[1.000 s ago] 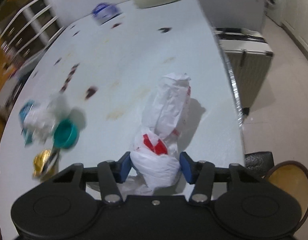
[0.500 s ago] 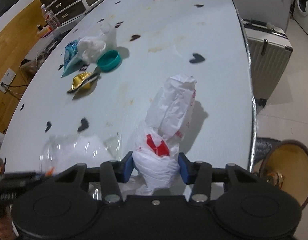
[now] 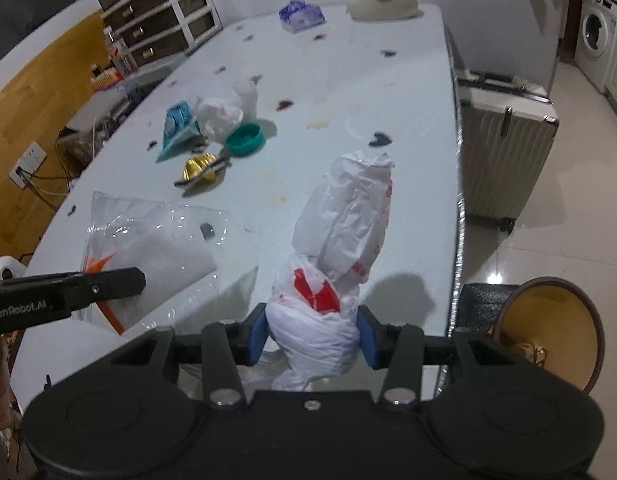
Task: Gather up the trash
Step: 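Carry the clear bag and white bag with both grippers over the trash bin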
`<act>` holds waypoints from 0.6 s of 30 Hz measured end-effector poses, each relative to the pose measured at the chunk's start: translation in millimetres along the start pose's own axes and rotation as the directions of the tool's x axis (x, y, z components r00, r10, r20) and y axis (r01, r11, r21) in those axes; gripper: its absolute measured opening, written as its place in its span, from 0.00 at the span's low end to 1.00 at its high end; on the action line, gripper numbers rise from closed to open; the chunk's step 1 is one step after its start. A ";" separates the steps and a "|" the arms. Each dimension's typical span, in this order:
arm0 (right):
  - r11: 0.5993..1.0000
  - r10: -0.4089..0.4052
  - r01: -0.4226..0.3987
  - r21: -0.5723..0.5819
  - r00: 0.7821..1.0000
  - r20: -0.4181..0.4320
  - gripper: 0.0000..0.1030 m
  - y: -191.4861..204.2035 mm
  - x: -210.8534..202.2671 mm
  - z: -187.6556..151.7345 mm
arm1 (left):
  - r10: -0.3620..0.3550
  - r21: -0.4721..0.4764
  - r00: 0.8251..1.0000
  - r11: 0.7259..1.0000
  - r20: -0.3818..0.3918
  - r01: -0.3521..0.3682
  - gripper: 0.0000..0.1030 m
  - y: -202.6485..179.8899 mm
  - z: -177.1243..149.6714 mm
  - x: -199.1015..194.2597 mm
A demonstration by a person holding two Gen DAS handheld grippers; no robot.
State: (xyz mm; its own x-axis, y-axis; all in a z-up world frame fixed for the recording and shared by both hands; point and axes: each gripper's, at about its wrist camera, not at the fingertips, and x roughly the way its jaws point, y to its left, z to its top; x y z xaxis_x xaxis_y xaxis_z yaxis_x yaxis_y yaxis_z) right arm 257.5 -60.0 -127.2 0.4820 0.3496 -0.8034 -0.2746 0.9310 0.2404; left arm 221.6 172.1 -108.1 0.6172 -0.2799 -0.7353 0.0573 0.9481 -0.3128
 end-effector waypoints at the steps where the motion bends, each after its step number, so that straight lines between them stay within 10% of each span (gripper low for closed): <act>1: 1.000 -0.006 0.006 -0.003 1.000 0.013 0.46 0.5 -7.1 -1.6 | 0.008 0.011 1.000 1.000 0.007 -0.008 0.11 -3.0 -0.3 -4.1; 18: 0.998 -0.063 0.064 -0.003 0.987 0.148 0.46 -0.9 -76.5 -22.7 | 0.106 0.128 0.992 0.985 0.071 -0.115 0.11 -49.2 -17.1 -46.4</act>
State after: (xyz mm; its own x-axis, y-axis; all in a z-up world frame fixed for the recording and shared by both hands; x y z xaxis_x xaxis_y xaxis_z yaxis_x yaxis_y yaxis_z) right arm 202.0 -89.9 -78.4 0.6164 0.3017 -0.7273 -0.2452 0.9513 0.1868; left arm 176.7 135.9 -68.9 0.6742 -0.1659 -0.7196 0.0856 0.9854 -0.1469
